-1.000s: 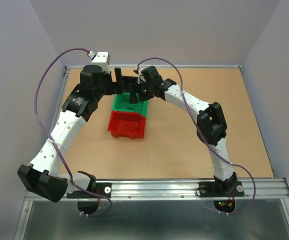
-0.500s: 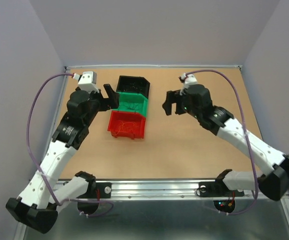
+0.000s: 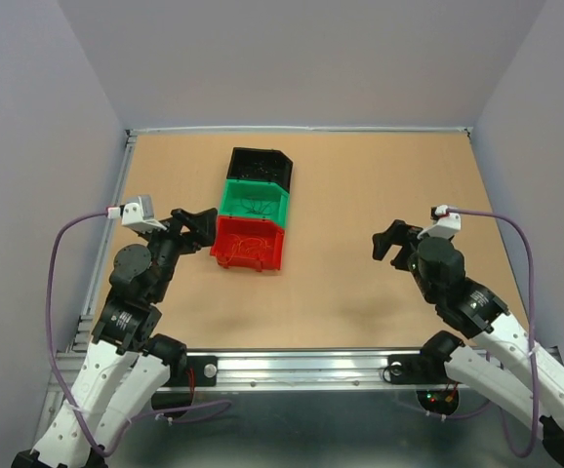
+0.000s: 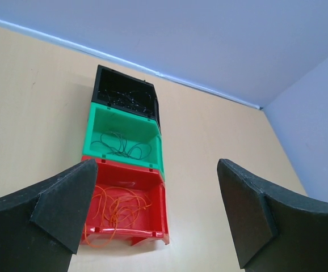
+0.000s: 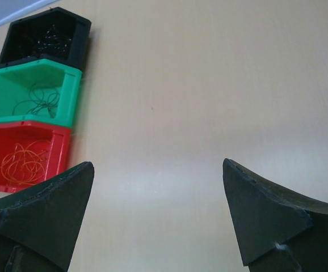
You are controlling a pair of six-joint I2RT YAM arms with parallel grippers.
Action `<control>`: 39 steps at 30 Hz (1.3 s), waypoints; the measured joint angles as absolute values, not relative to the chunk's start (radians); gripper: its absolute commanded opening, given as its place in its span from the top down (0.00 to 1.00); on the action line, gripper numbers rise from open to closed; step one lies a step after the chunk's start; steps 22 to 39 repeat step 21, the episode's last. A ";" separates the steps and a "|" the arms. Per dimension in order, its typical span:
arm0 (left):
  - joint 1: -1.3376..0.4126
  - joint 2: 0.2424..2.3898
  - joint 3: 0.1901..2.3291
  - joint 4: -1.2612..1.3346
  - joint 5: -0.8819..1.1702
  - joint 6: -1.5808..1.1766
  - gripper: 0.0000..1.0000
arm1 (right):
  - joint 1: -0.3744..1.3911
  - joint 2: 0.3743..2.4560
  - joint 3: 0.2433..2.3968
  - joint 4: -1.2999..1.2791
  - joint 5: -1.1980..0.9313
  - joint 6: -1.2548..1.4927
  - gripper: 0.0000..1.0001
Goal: Untangle the cables
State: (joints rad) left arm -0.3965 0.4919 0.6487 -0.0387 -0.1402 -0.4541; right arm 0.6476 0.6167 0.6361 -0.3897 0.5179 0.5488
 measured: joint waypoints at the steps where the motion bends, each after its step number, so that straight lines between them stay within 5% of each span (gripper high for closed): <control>1: -0.397 0.485 0.637 -0.036 -0.142 -0.470 0.01 | 0.648 0.618 0.630 -0.394 0.535 0.569 0.00; 39: -0.397 0.398 0.531 -0.042 -0.180 -0.570 0.01 | 0.648 0.673 0.625 -0.419 0.580 0.650 0.00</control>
